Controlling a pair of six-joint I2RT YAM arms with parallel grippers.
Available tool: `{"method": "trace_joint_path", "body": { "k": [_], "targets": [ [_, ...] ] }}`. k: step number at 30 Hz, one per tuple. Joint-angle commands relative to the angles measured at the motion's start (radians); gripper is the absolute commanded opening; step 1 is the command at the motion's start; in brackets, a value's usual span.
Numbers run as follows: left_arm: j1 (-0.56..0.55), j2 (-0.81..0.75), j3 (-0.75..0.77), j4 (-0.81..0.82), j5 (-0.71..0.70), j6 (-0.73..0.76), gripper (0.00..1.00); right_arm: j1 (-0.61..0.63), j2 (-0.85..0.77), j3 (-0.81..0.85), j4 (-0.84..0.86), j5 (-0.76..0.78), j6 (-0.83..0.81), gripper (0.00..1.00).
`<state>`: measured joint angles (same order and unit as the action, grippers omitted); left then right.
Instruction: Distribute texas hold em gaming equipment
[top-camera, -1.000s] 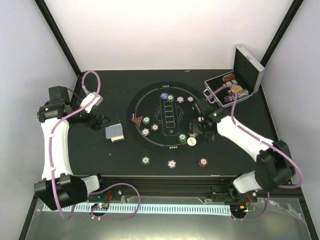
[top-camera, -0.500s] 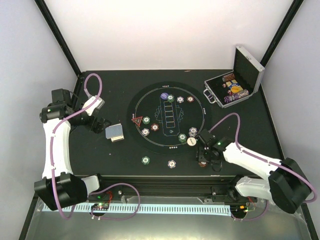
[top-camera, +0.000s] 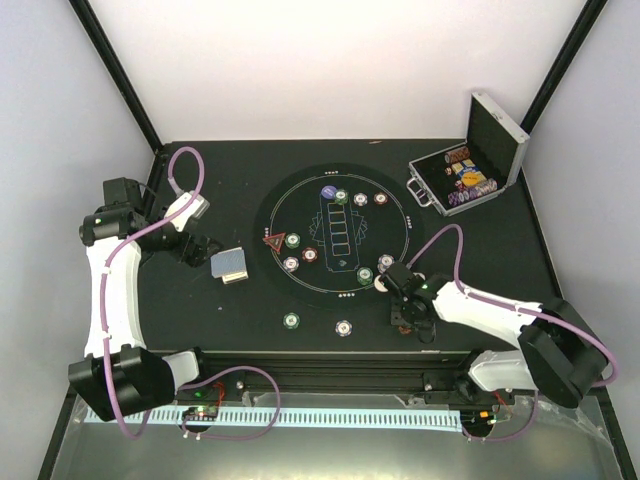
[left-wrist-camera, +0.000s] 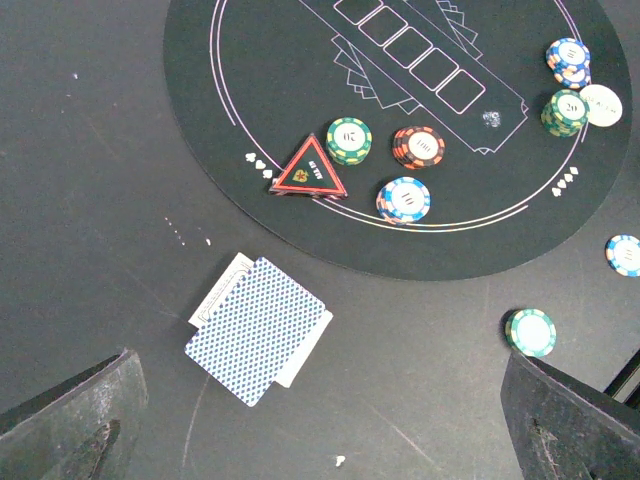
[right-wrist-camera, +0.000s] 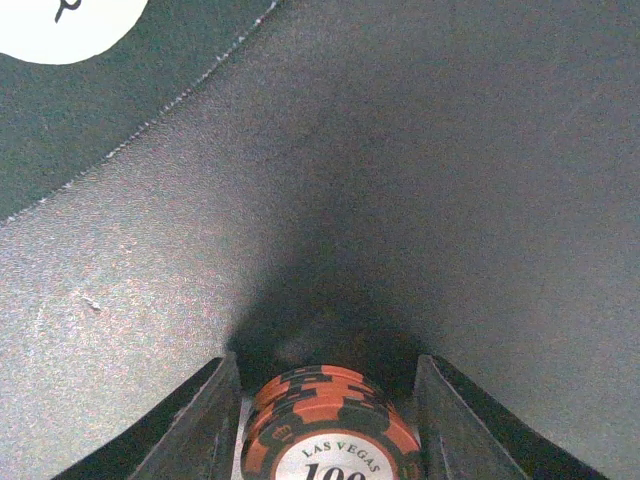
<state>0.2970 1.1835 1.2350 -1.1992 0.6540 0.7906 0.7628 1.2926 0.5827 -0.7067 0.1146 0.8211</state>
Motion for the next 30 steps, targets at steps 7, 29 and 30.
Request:
{"method": "trace_joint_path", "body": {
  "k": [7,29,30],
  "targets": [
    [-0.005,-0.021,0.029,-0.018,0.007,0.024,0.99,0.027,0.0,0.017,-0.05,0.018,0.039,0.52],
    [-0.006,-0.018,0.032,-0.017,0.007,0.029,0.99,0.045,-0.027,0.066,-0.115,0.029,0.038,0.56],
    [-0.005,-0.017,0.032,-0.014,0.004,0.026,0.99,0.046,-0.027,0.063,-0.115,0.03,0.039,0.56]
  ]
}}
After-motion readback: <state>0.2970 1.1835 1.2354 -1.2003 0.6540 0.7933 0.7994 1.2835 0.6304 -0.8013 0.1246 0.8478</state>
